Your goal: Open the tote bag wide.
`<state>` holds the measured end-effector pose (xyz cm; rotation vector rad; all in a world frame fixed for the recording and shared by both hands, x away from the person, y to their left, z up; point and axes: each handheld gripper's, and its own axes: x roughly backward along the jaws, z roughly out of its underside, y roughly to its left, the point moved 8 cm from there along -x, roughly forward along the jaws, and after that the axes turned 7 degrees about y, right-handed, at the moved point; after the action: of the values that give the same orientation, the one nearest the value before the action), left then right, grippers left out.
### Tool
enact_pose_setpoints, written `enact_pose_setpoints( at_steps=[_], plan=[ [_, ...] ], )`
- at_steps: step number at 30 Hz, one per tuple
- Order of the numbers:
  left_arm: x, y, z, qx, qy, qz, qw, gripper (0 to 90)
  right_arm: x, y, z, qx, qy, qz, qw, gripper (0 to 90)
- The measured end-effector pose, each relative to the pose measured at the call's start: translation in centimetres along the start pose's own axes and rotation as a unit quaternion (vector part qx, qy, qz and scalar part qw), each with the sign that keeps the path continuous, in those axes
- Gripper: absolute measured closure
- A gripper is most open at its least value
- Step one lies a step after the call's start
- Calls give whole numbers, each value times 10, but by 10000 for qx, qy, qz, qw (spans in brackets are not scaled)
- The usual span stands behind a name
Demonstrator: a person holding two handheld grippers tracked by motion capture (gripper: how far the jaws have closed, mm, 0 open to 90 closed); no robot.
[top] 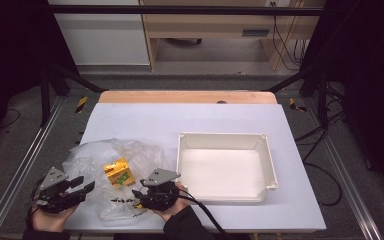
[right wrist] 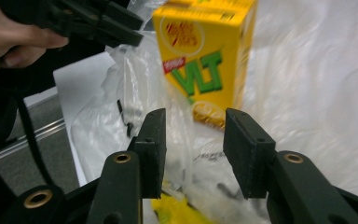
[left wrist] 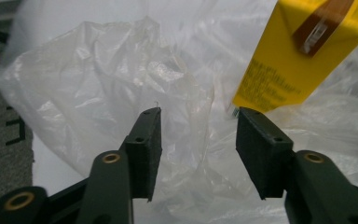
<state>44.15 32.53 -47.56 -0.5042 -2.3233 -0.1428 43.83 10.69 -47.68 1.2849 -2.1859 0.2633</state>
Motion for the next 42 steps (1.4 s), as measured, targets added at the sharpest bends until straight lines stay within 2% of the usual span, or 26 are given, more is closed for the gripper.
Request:
enact_pose_setpoints(
  at_steps=[3, 6, 7, 9, 12, 15, 19, 21, 23, 25, 26, 27, 29, 31, 32, 34, 37, 41, 42],
  plan=[
    [14, 2, -10, 54, -334, -47, 9994, 457, 8, -7, -7, -22, -126, 185, 9997, 573],
    [27, 7, -20, 68, -560, -107, 9984, 438, 13, -14, -10, -93, -187, 313, 9993, 555],
    [27, 7, -20, 68, -560, -107, 9984, 427, 13, -14, -10, -93, -187, 313, 9993, 555],
    [36, 16, -33, 38, -728, -241, 9971, 412, 15, -20, -10, -161, -168, 526, 9983, 517],
    [39, 25, -48, -37, -910, -312, 9954, 385, 14, -27, -8, -223, -86, 750, 9969, 496],
    [33, 32, -64, -117, -967, -292, 9948, 337, 11, -32, -5, -265, -28, 852, 9960, 480],
    [15, 40, -81, -234, -848, -341, 9955, 290, 8, -34, -3, -296, 31, 948, 9951, 453],
    [10, 42, -85, -280, -831, -390, 9954, 286, 7, -35, -2, -309, 40, 981, 9947, 445],
    [-3, 45, -93, -339, -775, -439, 9955, 298, 5, -35, -3, -286, 45, 1029, 9943, 432],
    [-9, 46, -95, -346, -752, -415, 9957, 366, 3, -35, -3, -280, 62, 1082, 9937, 426],
    [-15, 46, -97, -397, -756, -326, 9958, 450, 2, -34, -3, -296, 67, 1081, 9937, 427],
    [-19, 45, -97, -495, -730, -313, 9956, 506, 0, -34, -3, -274, 69, 1078, 9938, 428],
    [-25, 42, -95, -625, -664, -326, 9953, 686, -5, -33, -2, -253, 139, 1074, 9938, 436],
    [-30, 40, -94, -653, -606, -280, 9956, 810, -10, -31, 0, -235, 204, 1066, 9938, 457],
    [-38, 37, -89, -713, -474, -191, 9961, 858, -13, -30, 1, -211, 236, 1078, 9937, 473],
    [-46, 34, -82, -764, -307, -197, 9964, 893, -19, -29, 4, -153, 323, 1106, 9932, 515],
    [-59, 32, -71, -738, -100, -81, 9972, 896, -27, -27, 10, -78, 510, 1241, 9909, 615],
    [-71, 34, -59, -707, 208, -76, 9973, 897, -35, -26, 19, -58, 750, 1328, 9883, 748],
    [-74, 36, -55, -725, 354, -97, 9967, 897, -36, -26, 21, -59, 788, 1339, 9878, 778]
  ],
)
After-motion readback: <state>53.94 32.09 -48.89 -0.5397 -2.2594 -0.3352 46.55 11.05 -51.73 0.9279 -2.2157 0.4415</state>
